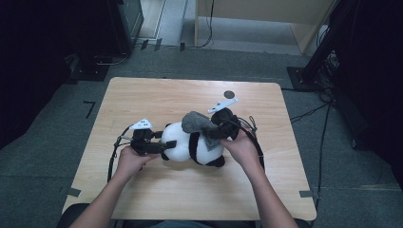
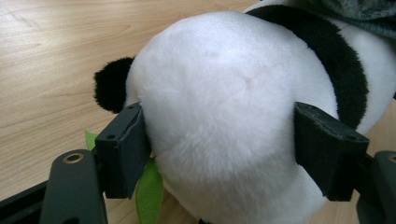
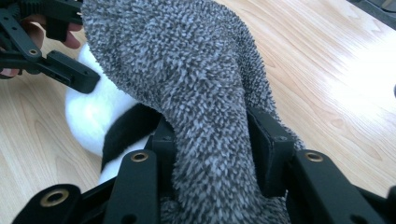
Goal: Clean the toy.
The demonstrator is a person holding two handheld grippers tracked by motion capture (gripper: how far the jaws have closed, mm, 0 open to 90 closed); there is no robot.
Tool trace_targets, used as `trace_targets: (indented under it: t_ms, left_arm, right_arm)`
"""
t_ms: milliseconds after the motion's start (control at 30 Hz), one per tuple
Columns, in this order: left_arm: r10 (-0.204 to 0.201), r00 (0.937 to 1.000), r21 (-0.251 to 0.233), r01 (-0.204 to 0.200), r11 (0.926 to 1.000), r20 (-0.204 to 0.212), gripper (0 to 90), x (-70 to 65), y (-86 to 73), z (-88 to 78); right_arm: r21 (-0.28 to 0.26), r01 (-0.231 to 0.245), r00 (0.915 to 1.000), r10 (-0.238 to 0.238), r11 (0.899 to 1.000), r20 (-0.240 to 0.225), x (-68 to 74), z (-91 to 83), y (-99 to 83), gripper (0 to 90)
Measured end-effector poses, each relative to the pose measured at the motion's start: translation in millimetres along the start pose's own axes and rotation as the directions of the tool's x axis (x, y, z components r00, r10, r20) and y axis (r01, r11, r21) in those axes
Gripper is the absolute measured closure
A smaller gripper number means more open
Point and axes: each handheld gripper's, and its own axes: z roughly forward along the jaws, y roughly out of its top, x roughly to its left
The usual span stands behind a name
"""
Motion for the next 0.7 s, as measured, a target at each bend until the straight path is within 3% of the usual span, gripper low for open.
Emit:
trace_targets:
  t_ms: [333, 500, 700]
  left_arm:
    - [-0.001, 1.0000, 0.000, 0.001, 1.0000, 0.000, 24.2, 0.4, 0.0, 0.0]
    - [-0.004, 1.0000, 0.000, 0.004, 1.0000, 0.001, 24.2, 0.3, 0.0, 0.0]
    - [-0.004, 1.0000, 0.000, 0.004, 1.0000, 0.002, 24.2, 0.7, -0.2, -0.2]
  right_arm:
    - [-0.018, -0.055, 0.9983, 0.055, 0.998, 0.018, -17.0, -16.0, -17.5, 61.6]
    - [-0.010, -0.105, 0.9943, 0.105, 0.994, 0.016, -25.2, -21.7, -26.3, 67.4]
    - [-0.020, -0.135, 0.9882, 0.136, 0.991, 0.070, -35.9, -30.8, -26.5, 68.3]
